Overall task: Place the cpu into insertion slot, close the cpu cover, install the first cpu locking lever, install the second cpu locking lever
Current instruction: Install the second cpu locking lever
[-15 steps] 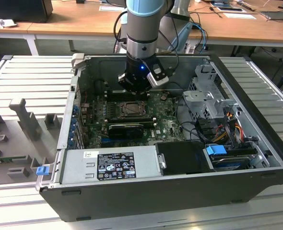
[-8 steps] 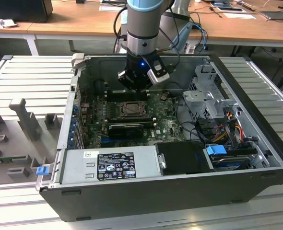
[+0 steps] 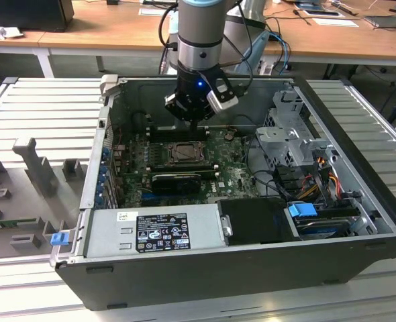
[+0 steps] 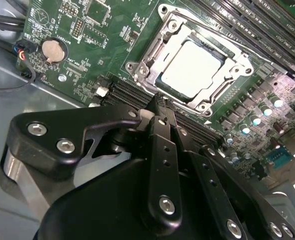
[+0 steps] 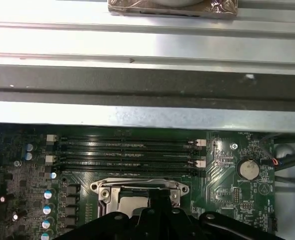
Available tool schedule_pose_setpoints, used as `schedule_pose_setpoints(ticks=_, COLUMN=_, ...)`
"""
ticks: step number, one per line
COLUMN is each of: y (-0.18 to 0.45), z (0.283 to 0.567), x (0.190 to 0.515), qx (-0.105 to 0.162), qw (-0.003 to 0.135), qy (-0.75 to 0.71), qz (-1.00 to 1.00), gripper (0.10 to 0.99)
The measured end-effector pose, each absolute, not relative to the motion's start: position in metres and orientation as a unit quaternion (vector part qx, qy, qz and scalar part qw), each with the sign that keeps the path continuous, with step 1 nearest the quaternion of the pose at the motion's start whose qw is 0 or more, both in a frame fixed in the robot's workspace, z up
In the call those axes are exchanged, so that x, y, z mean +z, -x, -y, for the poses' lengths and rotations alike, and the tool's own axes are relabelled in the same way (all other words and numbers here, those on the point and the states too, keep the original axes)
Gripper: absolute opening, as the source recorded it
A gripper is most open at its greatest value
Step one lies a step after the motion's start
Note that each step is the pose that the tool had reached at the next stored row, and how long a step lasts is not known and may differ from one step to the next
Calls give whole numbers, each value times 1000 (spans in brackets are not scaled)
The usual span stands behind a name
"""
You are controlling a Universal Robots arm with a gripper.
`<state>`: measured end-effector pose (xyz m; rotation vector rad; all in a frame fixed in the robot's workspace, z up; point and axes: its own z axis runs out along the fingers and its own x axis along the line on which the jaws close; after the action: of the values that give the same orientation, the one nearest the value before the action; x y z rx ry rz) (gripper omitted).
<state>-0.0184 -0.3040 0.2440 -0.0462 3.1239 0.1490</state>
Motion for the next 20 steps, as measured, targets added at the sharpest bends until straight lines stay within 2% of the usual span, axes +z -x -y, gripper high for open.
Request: schedule_pose_setpoints(ticks=20, y=18, z=321, x=245, qx=47, qw=7, qy=15, qz=-999, gripper=106)
